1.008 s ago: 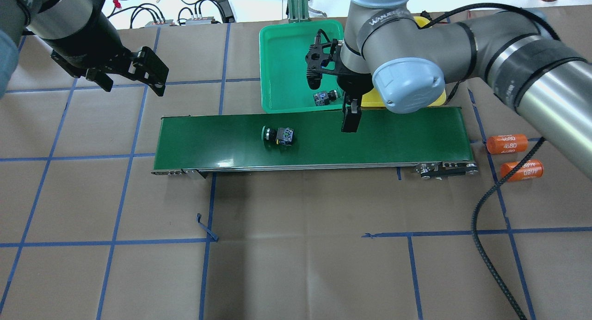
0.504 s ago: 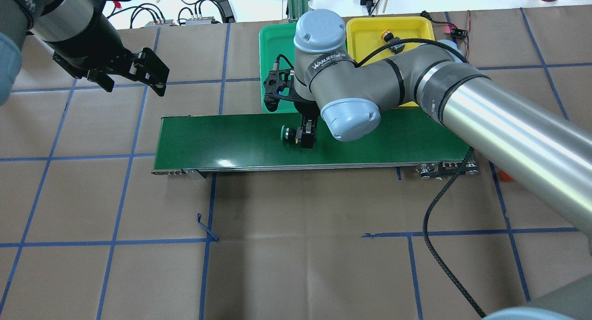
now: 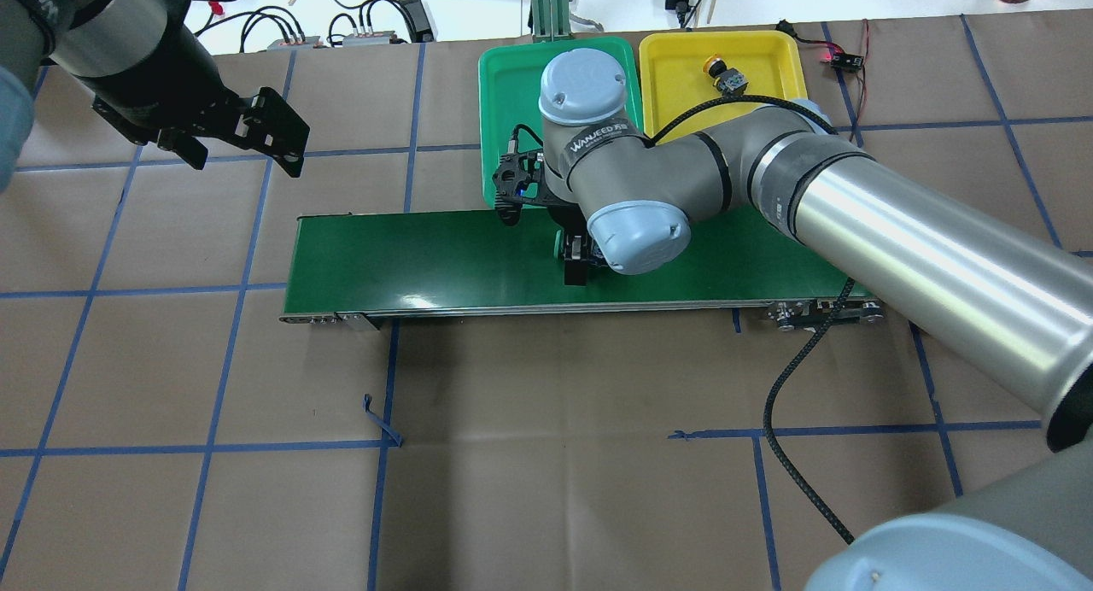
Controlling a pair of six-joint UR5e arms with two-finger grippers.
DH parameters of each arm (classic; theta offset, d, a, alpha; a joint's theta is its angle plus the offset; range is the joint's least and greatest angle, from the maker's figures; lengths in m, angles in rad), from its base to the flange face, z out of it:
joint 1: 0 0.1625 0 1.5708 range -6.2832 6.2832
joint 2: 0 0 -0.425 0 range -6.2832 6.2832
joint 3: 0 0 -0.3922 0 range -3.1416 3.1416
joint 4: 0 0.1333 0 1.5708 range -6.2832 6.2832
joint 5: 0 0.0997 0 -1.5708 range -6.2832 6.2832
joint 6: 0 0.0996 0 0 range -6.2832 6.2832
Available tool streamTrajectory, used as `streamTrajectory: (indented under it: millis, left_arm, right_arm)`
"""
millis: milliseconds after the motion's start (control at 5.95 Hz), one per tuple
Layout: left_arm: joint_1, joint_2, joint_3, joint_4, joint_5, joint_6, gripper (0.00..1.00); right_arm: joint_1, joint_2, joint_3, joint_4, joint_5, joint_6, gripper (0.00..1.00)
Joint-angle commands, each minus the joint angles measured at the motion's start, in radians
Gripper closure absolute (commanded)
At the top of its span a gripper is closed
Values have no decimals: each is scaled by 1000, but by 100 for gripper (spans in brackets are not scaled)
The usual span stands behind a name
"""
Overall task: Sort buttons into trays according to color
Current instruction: 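Lower the right gripper and grasp the green-capped button on the belt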
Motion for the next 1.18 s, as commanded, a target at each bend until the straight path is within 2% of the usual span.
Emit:
streamTrajectory:
  millis: [0, 168, 336, 504, 672, 840, 1008]
  left_arm:
    - [1, 4, 0, 2, 1, 1, 1]
    - [1, 6, 2, 2, 2, 1, 1]
    - [3, 4, 2, 2, 3, 1, 1]
    - [3, 4, 2, 2, 3, -3, 1]
    - [4, -5, 2, 0, -3, -17, 1]
    - [4, 1, -1, -3, 0, -17, 1]
    - [4, 1, 0, -2, 3, -17, 1]
  right_arm:
    - [-57, -9, 10, 0, -13, -12, 3]
    - [-86, -15, 15, 13, -14, -17, 31]
    - [-100, -24, 28, 13, -16, -18, 55]
    - [-111, -32, 42, 12, -16, -37, 68]
    - [-125, -41, 47, 9, -63, -58, 85]
    - [-125, -53, 23, 4, -92, -66, 88]
    - [-123, -40, -70, 0, -89, -112, 88]
